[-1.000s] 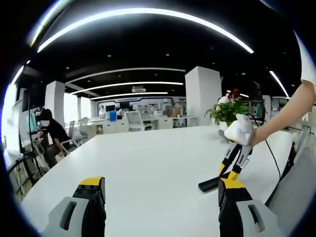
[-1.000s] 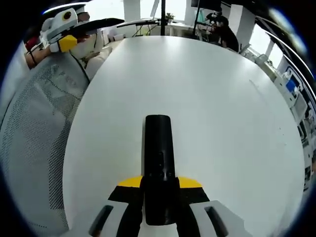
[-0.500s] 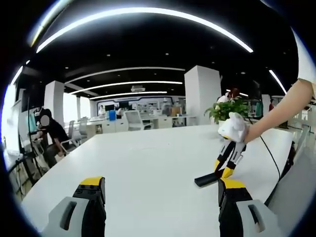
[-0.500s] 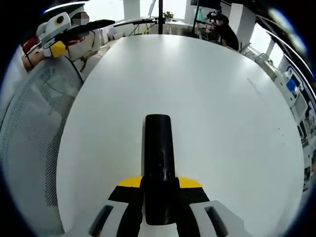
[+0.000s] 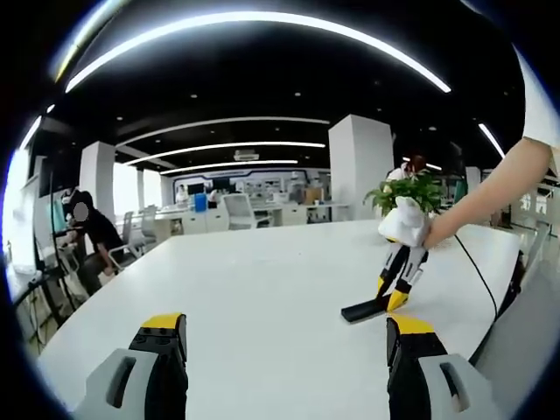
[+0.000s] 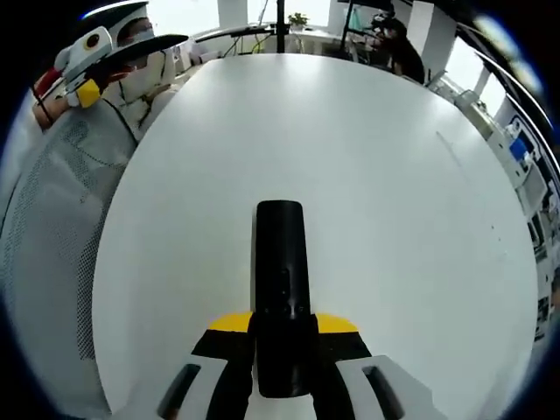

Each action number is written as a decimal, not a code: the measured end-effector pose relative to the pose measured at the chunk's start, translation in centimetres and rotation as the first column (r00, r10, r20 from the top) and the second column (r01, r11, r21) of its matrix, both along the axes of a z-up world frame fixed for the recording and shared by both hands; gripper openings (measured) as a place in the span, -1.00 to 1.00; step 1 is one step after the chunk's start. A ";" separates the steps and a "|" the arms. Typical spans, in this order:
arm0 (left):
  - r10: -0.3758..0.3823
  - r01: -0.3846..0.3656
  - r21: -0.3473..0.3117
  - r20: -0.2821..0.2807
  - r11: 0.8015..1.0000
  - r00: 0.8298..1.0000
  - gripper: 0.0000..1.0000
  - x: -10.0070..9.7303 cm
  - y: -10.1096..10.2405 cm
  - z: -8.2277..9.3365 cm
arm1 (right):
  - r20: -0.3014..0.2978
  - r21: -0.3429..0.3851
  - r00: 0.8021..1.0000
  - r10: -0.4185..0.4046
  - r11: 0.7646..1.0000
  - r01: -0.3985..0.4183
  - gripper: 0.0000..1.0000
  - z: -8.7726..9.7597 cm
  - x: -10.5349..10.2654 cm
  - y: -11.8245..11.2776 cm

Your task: Press the specified remote control buttons in sequence, fully releasing each button before pressing the next.

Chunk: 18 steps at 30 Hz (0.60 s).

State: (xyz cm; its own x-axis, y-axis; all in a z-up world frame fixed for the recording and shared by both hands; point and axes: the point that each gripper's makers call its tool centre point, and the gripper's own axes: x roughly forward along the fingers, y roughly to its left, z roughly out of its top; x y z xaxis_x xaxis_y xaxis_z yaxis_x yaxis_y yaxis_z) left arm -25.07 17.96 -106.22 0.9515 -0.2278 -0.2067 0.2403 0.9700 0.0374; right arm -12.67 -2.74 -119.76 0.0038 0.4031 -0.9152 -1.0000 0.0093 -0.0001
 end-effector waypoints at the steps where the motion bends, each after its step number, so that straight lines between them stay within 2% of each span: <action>1: 0.000 0.000 0.002 0.000 1.000 1.000 0.98 0.0 0.0 0.0 | 0.000 -0.002 1.000 0.000 1.000 0.000 -0.57 0.0 0.1 0.0; 18: -0.006 0.006 0.001 -0.010 1.000 1.000 0.97 0.0 -0.1 -0.2 | -0.003 -0.033 1.000 0.013 0.999 -0.014 -0.57 0.0 2.2 -0.2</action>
